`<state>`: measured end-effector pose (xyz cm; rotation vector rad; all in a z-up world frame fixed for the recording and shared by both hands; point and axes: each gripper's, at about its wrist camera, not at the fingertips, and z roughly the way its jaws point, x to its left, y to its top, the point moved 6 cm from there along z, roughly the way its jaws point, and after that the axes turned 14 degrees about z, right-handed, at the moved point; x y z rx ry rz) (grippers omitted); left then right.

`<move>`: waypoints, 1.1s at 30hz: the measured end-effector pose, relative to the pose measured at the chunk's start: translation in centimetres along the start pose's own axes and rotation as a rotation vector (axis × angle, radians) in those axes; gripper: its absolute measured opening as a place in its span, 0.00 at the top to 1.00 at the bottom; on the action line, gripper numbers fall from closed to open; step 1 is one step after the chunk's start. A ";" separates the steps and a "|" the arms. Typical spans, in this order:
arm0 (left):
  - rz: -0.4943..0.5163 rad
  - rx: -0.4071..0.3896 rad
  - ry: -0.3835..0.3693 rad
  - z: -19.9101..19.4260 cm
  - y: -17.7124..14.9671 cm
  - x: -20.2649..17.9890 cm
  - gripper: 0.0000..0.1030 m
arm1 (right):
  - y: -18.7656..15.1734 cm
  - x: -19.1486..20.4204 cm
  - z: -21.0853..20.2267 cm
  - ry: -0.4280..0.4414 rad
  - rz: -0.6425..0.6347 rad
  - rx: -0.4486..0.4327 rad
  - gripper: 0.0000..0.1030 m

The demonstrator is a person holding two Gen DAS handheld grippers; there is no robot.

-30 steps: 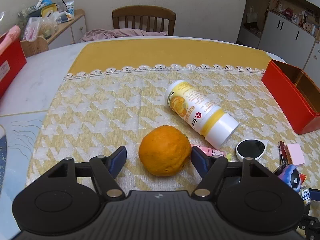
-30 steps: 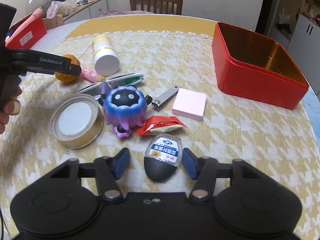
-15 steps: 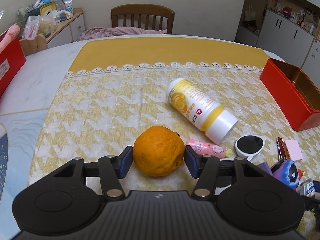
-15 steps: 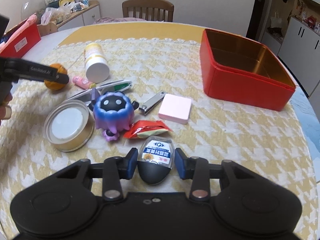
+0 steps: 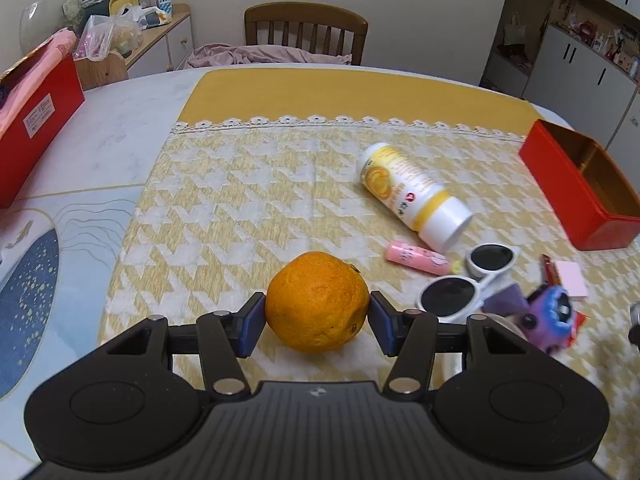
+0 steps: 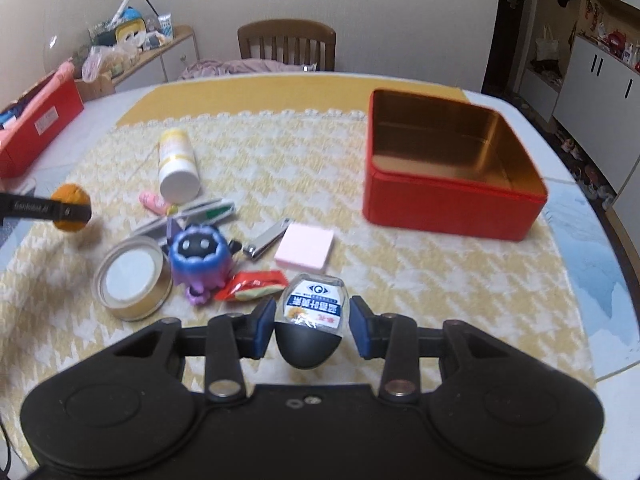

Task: Organize rigid objects
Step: 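Carry the orange and oval bottle into the red tin box and release both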

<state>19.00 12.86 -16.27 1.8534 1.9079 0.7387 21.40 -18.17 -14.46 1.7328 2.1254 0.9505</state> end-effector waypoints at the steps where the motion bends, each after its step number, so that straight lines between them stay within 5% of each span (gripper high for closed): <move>1: 0.005 0.000 -0.002 -0.5 0.0 -0.2 0.47 | 0.3 -0.1 -0.3 -0.007 -0.015 0.000 0.62; 17: 0.045 -0.058 -0.090 -5.2 5.5 -7.6 0.47 | 8.1 -5.6 -3.5 0.039 -0.034 -0.112 0.62; 33: 0.125 -0.080 -0.192 -0.4 16.2 -20.8 0.47 | 14.0 -11.9 0.5 0.045 -0.080 -0.129 0.62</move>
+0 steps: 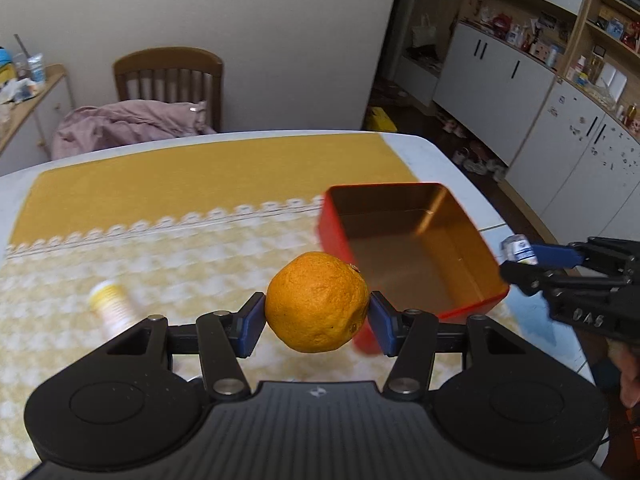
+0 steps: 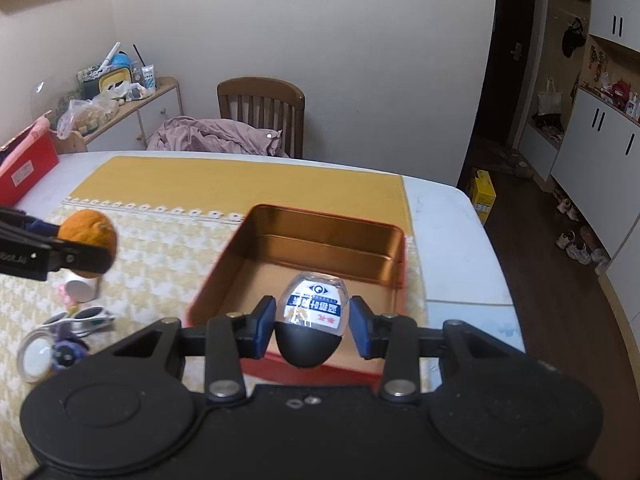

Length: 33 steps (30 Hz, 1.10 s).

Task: Organize rigid objects
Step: 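Carry the orange and oval bottle into the red tin box and release both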

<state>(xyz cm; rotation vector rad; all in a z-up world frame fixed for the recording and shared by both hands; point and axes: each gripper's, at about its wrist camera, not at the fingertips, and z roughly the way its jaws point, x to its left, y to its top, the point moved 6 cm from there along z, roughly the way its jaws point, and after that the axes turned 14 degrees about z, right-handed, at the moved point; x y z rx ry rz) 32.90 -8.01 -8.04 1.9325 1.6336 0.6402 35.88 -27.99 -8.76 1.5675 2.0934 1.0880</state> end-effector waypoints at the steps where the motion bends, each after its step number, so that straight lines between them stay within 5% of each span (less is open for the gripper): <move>1: 0.010 0.004 -0.001 0.7 0.6 -0.6 0.47 | 0.2 -0.4 0.3 0.001 -0.002 0.000 0.62; 17: 0.042 0.080 -0.009 12.5 7.2 -4.8 0.47 | 0.6 -2.8 6.8 0.051 -0.048 0.074 0.62; 33: 0.062 0.173 -0.041 19.6 7.4 -6.2 0.47 | -0.7 -2.2 11.7 0.073 -0.130 0.189 0.63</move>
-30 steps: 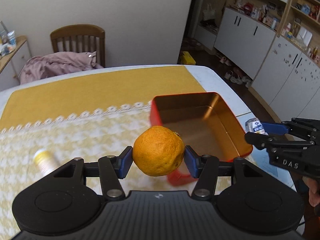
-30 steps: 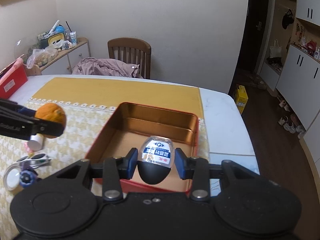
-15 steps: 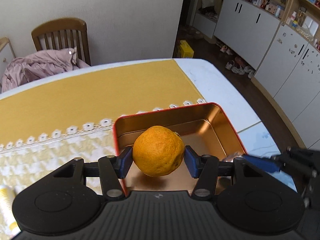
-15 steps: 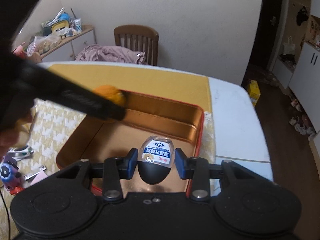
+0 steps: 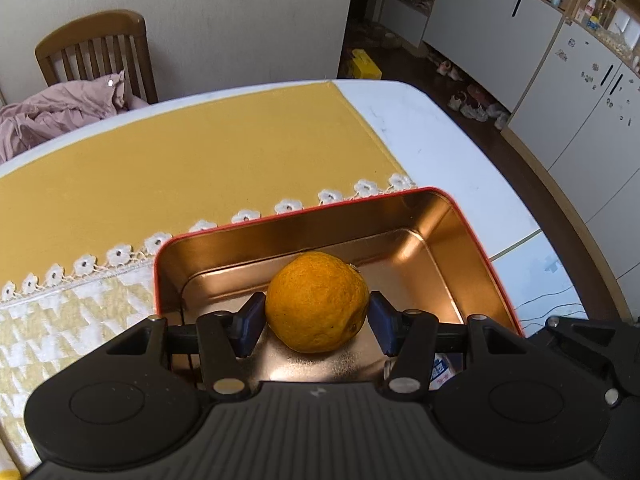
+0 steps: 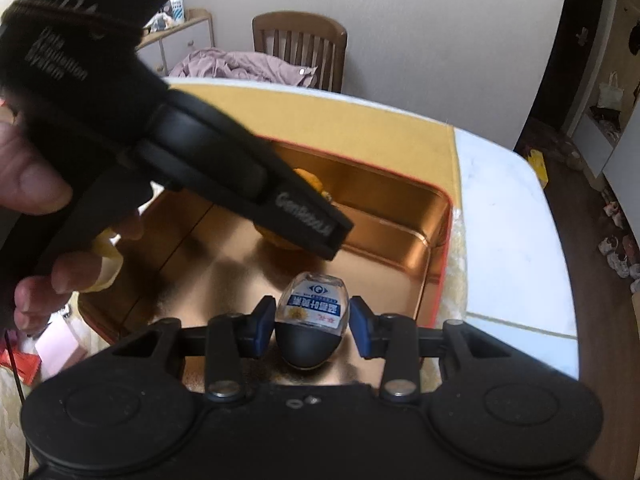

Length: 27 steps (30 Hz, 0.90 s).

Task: Organize rigid objects
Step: 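Carry the orange and oval bottle into the red tin box and release both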

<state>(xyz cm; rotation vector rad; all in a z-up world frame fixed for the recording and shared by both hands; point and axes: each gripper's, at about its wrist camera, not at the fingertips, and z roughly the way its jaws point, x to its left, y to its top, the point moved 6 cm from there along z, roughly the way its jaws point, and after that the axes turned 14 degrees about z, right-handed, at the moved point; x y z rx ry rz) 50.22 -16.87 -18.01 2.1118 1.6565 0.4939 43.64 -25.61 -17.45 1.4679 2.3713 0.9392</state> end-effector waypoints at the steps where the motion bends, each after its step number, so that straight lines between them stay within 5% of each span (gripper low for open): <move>1: 0.002 0.006 0.001 0.2 0.0 0.1 0.47 | -0.1 0.0 0.3 -0.008 -0.005 0.009 0.63; 11: 0.003 0.006 -0.002 0.2 0.2 0.2 0.46 | -0.5 0.4 1.2 -0.046 -0.055 0.025 0.61; 27: -0.006 -0.079 0.016 -4.7 -0.1 0.3 0.37 | -0.6 0.0 -2.4 0.009 0.071 -0.045 0.38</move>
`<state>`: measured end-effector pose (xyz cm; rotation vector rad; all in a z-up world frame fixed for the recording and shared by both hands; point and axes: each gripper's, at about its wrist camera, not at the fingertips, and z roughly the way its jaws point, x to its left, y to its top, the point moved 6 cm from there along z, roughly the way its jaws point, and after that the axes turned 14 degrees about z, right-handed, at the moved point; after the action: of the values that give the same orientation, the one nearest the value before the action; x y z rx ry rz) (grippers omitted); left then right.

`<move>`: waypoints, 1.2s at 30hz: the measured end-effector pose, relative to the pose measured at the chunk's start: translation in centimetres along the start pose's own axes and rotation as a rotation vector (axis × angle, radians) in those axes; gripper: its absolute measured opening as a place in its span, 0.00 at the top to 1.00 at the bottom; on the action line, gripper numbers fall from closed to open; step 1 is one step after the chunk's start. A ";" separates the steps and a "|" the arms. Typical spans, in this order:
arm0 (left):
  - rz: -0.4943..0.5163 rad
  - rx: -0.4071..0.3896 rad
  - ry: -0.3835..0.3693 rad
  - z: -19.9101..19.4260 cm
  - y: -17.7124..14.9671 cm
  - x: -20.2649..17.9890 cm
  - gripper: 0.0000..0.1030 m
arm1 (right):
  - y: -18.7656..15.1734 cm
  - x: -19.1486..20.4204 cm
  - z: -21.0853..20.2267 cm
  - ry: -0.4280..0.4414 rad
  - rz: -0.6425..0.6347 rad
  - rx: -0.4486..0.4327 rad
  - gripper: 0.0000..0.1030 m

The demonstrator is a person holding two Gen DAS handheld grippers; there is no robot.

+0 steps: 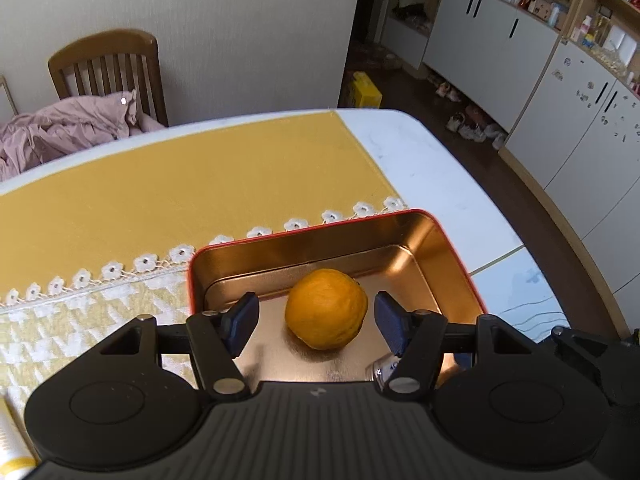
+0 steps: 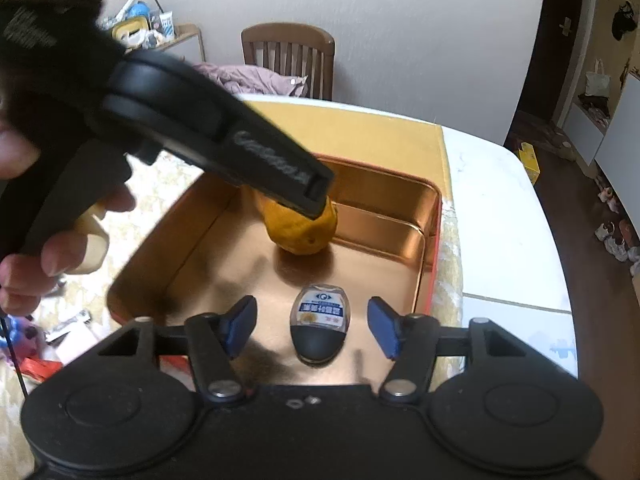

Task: Organize rigid objects
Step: 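Carry the orange and oval bottle into the red tin box and release both, then grasp the round tin lid with the left tool while the right tool grasps the red snack packet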

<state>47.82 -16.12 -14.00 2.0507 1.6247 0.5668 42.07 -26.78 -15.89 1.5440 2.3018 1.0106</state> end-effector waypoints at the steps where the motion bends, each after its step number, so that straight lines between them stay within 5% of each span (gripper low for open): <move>1: -0.002 -0.008 -0.002 -0.5 -0.1 -0.1 0.37 | 0.0 0.0 -0.4 0.004 0.008 -0.006 0.37; 16: -0.039 -0.141 0.016 -9.4 -3.0 1.1 0.29 | 0.2 1.2 -6.3 0.041 0.048 -0.085 0.23; 36: -0.008 -0.267 0.094 -19.3 -11.4 6.4 0.18 | -1.6 7.6 -11.4 0.115 0.154 -0.164 0.00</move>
<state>29.08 -5.69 -4.81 1.8454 1.5154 0.8404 31.81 -25.41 -6.84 1.6552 2.1343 1.3244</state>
